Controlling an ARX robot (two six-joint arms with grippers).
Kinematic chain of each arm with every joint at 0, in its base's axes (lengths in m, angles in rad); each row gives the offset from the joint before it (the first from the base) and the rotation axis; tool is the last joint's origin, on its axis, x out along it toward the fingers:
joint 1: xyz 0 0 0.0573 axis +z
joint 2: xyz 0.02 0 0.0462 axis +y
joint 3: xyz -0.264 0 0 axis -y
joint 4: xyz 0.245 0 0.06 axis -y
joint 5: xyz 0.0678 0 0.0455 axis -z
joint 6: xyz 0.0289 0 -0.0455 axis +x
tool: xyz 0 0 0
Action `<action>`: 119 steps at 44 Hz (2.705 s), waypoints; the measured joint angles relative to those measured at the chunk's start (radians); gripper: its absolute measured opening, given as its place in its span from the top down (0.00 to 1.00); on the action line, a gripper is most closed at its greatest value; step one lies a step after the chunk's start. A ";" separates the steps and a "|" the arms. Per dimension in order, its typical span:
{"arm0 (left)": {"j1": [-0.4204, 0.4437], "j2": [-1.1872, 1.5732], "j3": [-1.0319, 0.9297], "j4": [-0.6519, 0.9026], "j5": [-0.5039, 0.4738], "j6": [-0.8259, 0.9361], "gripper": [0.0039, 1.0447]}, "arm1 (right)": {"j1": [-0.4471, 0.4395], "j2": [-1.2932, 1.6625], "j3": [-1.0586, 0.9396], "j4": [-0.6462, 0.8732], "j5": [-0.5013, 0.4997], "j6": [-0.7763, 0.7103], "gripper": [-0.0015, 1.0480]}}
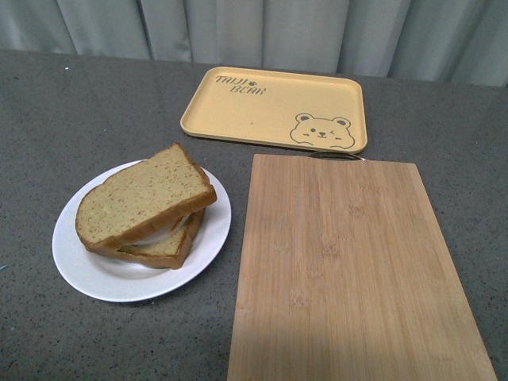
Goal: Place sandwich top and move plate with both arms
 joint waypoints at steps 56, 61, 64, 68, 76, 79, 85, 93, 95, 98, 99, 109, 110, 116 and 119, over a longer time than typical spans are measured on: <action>0.000 0.000 0.000 0.000 0.000 0.000 0.06 | 0.000 -0.624 -0.017 -0.581 -0.002 0.000 0.99; 0.000 0.000 0.000 0.000 0.000 0.000 0.06 | 0.000 -0.691 -0.016 -0.664 -0.002 0.000 0.99; 0.000 0.000 0.000 0.000 0.000 0.000 0.06 | 0.000 -0.791 -0.017 -0.769 -0.003 0.000 0.99; 0.000 0.000 0.000 0.000 0.000 0.000 0.06 | 0.000 -0.809 -0.017 -0.773 -0.003 0.000 0.99; 0.000 0.000 0.000 0.000 0.000 0.000 0.06 | 0.000 -0.809 -0.017 -0.774 -0.003 -0.002 0.80; 0.000 0.000 0.000 0.000 0.000 0.000 0.06 | 0.000 -0.810 -0.017 -0.774 -0.003 -0.002 0.71; 0.000 0.000 0.000 0.000 0.000 0.000 0.06 | 0.000 -0.810 -0.017 -0.774 -0.003 -0.002 0.53; -0.011 0.421 0.095 -0.122 0.086 -0.287 0.06 | 0.000 -0.810 -0.016 -0.775 -0.003 -0.002 0.15; -0.011 0.509 0.102 -0.072 0.113 -0.348 0.06 | 0.000 -0.810 -0.017 -0.775 -0.003 -0.002 0.09; 0.004 0.702 0.114 0.057 0.146 -0.470 0.06 | 0.000 -0.810 -0.017 -0.774 -0.003 -0.002 0.10; 0.011 0.766 0.119 0.101 0.150 -0.503 0.06 | 0.000 -0.810 -0.017 -0.774 -0.002 -0.002 0.10; 0.040 1.236 0.187 0.373 0.277 -0.703 0.06 | 0.000 -0.810 -0.017 -0.774 -0.003 -0.002 0.09; 0.037 1.284 0.195 0.397 0.291 -0.719 0.06 | 0.000 -0.810 -0.017 -0.774 -0.003 -0.002 0.09; 0.019 1.460 0.220 0.492 0.302 -0.793 0.06 | 0.000 -0.810 -0.017 -0.774 -0.003 -0.002 0.09; 0.006 1.519 0.232 0.518 0.299 -0.813 0.06 | 0.000 -0.810 -0.017 -0.774 -0.003 -0.002 0.09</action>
